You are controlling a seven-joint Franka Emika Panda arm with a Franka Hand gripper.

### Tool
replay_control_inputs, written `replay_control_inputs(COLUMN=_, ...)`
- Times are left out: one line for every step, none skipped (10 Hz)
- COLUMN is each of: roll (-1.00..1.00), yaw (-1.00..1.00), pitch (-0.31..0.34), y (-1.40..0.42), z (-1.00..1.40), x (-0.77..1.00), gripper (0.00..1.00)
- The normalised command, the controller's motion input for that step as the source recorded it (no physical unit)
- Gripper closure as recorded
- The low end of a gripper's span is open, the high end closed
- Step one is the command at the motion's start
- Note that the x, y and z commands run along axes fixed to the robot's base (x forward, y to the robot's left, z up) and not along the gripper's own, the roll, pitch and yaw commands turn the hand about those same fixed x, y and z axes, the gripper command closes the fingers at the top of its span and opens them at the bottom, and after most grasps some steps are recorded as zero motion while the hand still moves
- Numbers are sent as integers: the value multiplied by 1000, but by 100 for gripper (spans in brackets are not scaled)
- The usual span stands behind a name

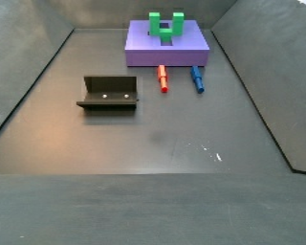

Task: Pick up the brown object. Move up. Place the brown object on the fixture. Regrasp the brown object. Move to above the board. Insert the brown object.
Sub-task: Insert the brown object.

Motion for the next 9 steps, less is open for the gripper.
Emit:
replay_control_inputs(roll=-56, yaw=0, pitch=-29, y=-31, z=-129, x=0, gripper=100)
replay_control_inputs(roll=-309, yaw=-194, pitch=-59, y=3, z=-86, x=0, gripper=100)
replay_control_inputs(roll=-404, yaw=-457, pitch=-90, y=57, z=-31, x=0, gripper=100)
replay_control_inputs(roll=-353, yaw=-660, pitch=-51, y=0, z=-26, x=0, gripper=100)
replay_control_inputs(roll=-330, yaw=-769, pitch=-34, y=0, z=0, x=80, gripper=100)
replay_control_inputs(roll=-331, yaw=-749, pitch=-20, y=0, z=0, x=189, gripper=100)
replay_control_inputs(roll=-376, yaw=-700, pitch=-34, y=0, z=0, x=177, gripper=100)
replay_control_inputs(roll=-376, yaw=-691, pitch=-41, y=0, z=-26, x=160, gripper=100)
replay_control_inputs(roll=-299, yaw=-777, pitch=-74, y=0, z=-14, x=126, gripper=100)
